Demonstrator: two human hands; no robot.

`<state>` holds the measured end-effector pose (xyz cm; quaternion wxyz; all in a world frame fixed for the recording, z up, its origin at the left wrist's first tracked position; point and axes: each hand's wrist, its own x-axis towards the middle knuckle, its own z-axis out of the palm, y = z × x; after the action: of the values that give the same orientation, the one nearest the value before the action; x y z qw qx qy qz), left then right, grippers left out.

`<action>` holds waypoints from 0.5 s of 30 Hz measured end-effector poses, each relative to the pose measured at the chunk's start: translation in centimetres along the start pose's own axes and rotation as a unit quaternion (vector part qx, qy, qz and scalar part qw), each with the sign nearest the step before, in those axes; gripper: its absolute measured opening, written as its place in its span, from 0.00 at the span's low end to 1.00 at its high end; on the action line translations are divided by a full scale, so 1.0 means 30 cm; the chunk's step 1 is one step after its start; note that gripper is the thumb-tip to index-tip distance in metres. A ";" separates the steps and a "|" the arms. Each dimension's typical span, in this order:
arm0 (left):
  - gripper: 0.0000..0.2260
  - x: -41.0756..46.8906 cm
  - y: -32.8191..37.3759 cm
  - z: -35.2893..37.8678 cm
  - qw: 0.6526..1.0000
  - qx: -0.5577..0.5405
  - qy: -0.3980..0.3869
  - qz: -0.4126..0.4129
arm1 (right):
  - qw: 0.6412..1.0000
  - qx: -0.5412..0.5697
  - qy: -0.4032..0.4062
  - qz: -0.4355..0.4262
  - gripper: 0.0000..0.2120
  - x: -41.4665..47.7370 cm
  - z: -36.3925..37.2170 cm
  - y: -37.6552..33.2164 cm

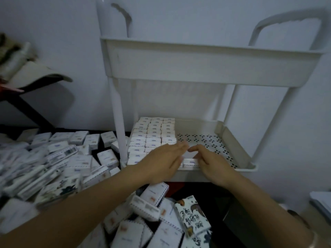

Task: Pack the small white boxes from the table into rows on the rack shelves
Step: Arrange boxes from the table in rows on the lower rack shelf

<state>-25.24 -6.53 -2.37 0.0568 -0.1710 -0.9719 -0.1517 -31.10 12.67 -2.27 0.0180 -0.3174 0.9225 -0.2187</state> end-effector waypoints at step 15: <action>0.13 -0.329 0.080 -0.140 0.990 -0.062 0.123 -0.013 | 0.986 -0.019 0.129 -0.100 0.16 -0.164 0.008 -0.178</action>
<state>-14.93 -8.82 0.66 0.1629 -0.1413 -0.9484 -0.2325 -24.05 11.73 -0.80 -0.1287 -0.3774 0.8848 -0.2412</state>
